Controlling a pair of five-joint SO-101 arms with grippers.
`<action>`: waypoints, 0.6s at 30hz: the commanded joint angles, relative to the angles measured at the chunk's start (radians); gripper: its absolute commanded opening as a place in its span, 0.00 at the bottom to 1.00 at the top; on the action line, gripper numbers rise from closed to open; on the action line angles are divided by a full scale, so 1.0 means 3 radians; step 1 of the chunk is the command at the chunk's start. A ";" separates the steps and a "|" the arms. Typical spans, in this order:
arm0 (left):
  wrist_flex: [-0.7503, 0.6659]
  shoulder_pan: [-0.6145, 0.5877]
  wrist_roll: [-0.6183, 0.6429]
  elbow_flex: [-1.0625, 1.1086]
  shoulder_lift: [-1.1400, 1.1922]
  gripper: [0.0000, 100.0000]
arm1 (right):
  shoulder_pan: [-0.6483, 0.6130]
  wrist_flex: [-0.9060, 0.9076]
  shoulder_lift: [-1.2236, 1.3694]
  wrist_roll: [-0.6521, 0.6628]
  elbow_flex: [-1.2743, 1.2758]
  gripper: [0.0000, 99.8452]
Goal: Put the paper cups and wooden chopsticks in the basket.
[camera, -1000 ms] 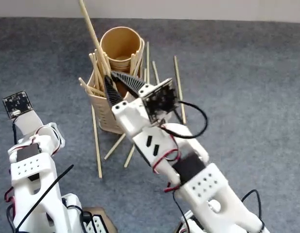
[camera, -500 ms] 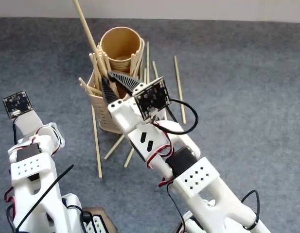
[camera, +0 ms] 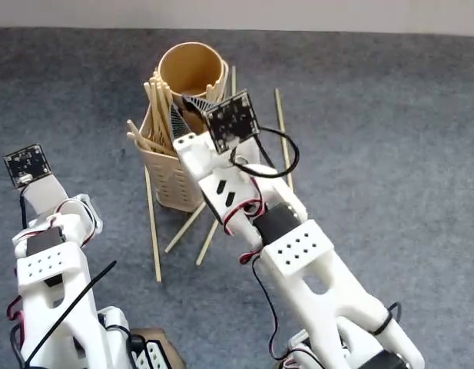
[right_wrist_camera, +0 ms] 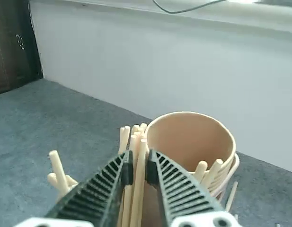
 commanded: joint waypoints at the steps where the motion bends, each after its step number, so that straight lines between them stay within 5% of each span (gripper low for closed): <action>1: -0.0056 0.0028 0.0010 -0.0008 -0.0033 0.21 | 0.0202 0.0979 -0.0309 0.0072 -0.0540 0.07; 5: -0.0041 0.0018 -0.0169 -0.0028 -0.0049 0.21 | 0.0442 0.2509 -0.0453 0.0404 -0.1025 0.07; 9: 0.0292 0.0023 -0.0419 -0.0294 -0.0033 0.21 | 0.0719 0.3700 -0.0463 0.0205 -0.1066 0.06; 18: 0.1509 0.0038 -0.0900 -0.1890 0.0156 0.21 | 0.1317 0.2744 -0.1665 0.0092 0.1184 0.06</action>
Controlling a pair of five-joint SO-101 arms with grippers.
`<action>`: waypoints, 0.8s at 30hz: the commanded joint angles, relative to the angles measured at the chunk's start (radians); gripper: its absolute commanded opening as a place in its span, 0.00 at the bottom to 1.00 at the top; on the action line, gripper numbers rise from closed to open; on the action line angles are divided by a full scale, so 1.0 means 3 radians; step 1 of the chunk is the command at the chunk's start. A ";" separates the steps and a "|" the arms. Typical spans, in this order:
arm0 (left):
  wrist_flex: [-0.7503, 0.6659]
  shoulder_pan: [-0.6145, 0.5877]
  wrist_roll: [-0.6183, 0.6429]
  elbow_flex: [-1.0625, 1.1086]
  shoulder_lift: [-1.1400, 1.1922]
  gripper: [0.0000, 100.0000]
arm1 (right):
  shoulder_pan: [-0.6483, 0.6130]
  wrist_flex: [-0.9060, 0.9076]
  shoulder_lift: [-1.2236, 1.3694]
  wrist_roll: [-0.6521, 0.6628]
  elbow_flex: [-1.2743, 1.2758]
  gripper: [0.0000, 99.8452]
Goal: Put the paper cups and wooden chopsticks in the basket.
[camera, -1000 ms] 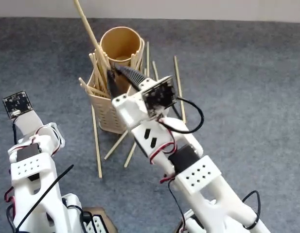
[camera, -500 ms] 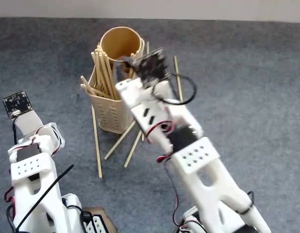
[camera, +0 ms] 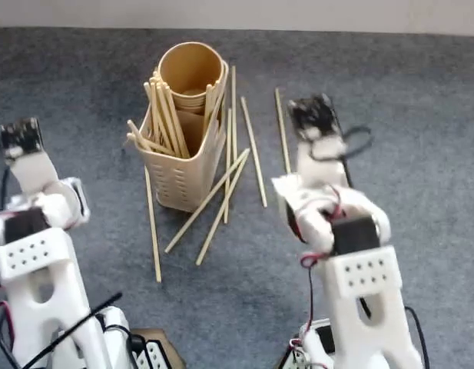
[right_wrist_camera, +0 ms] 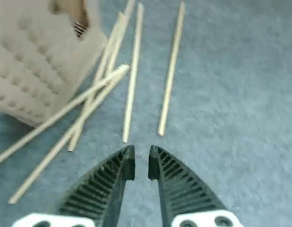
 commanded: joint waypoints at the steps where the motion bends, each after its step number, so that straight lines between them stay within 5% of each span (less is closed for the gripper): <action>1: 0.0522 0.0038 -0.0215 -0.0877 0.0238 0.21 | 0.0059 -0.0545 -0.0724 -0.0026 0.1092 0.06; 15: 0.1959 0.0156 -0.0184 -0.3675 0.2002 0.21 | -0.0074 -0.0867 -0.2846 -0.0026 0.2892 0.06; 24: 0.2179 0.0529 0.0128 -0.4319 0.2667 0.21 | -0.0120 -0.0867 -0.3107 0.0164 0.3163 0.06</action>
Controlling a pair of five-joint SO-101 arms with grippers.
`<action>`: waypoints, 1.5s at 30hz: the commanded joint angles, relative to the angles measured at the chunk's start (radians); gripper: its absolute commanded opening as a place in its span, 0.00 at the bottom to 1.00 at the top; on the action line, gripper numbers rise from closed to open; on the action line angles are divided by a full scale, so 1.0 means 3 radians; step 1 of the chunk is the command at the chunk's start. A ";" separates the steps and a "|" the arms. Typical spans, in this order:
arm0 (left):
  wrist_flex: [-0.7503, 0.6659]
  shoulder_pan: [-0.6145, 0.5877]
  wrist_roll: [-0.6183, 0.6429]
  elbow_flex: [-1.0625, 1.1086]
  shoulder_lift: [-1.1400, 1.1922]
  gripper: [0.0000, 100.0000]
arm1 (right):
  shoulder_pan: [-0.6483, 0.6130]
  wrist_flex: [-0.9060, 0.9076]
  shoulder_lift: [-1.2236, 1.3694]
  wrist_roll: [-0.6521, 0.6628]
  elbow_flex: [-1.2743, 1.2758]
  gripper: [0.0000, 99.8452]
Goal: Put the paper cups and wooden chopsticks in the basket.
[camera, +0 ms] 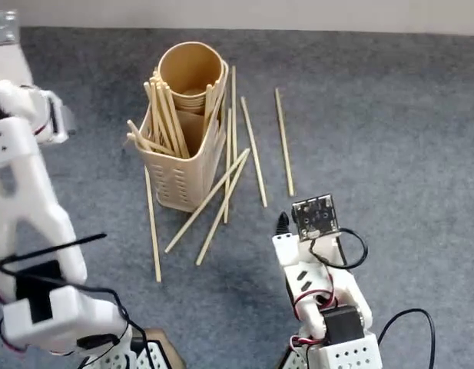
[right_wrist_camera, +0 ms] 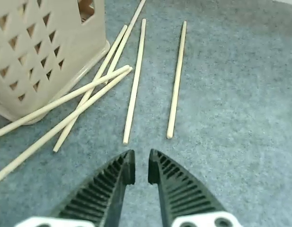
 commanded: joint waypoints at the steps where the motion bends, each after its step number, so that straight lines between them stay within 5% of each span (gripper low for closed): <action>1: 0.0020 0.0182 0.0169 -0.0248 0.0171 0.21 | -0.0023 -0.0054 -0.0090 0.0046 0.0212 0.06; 13: 0.0010 0.0570 0.0169 -0.0361 0.1164 0.21 | -0.0023 -0.0054 -0.0095 0.0051 0.0212 0.06; 22: 0.0230 0.0130 -0.0798 -0.0345 0.1317 0.21 | -0.0023 -0.0054 -0.0095 0.0051 0.0212 0.06; 26: 0.0261 0.0033 -0.0864 -0.0330 0.1337 0.21 | -0.0023 -0.0054 -0.0095 0.0056 0.0207 0.06; 29: 0.0225 -0.0043 -0.0793 -0.0340 0.1307 0.21 | -0.0023 -0.0054 -0.0095 0.0056 0.0207 0.06; 35: -0.0358 0.0110 0.0000 -0.0713 0.1337 0.21 | -0.0120 -0.0054 -0.0095 0.0056 0.0207 0.06; 42: -0.0445 0.0637 0.0072 -0.0719 0.1332 0.21 | -0.0136 -0.0054 -0.0095 0.0056 0.0212 0.06; 45: -0.0128 0.0693 0.0036 -0.0708 0.1343 0.21 | -0.0130 -0.0054 -0.0095 0.0056 0.0212 0.06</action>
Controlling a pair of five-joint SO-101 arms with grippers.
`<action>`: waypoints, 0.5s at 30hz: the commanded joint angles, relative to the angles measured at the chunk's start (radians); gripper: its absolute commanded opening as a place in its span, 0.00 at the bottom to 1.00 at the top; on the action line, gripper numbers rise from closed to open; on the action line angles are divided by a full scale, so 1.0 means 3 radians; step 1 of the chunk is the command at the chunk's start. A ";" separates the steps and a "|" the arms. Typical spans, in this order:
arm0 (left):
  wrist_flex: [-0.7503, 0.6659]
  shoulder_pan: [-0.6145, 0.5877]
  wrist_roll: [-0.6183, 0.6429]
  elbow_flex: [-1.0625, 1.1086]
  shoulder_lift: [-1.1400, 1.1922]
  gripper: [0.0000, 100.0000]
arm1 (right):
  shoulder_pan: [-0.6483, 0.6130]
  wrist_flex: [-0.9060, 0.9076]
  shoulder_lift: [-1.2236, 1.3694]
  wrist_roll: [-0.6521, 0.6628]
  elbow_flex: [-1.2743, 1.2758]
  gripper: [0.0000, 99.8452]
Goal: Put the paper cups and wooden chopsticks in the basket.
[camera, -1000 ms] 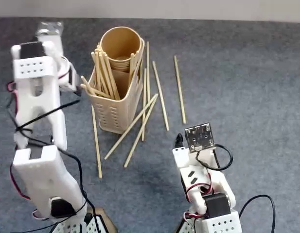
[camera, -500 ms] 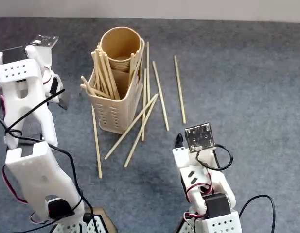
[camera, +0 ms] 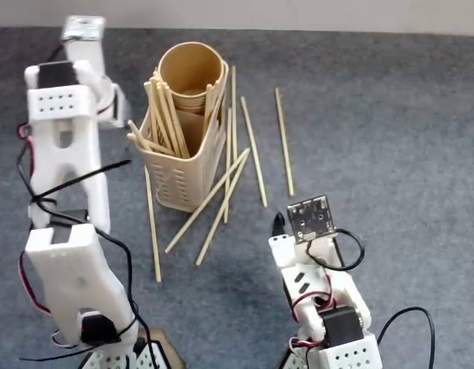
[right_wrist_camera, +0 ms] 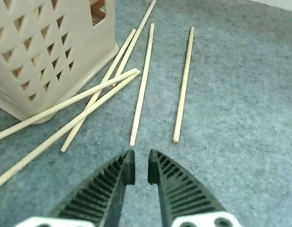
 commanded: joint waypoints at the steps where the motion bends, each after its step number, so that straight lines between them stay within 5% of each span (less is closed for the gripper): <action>1: 0.0353 0.0084 -0.0087 -0.0100 -0.0023 0.21 | -0.0018 -0.0054 -0.0054 0.0046 0.0212 0.06; 4: 0.0690 0.0069 -0.0297 0.0018 -0.0033 0.21 | -0.0018 -0.0054 -0.0054 0.0046 0.0212 0.06; 15: 0.0711 -0.0238 -0.0726 0.0928 -0.0033 0.21 | -0.0018 -0.0054 -0.0054 0.0046 0.0212 0.06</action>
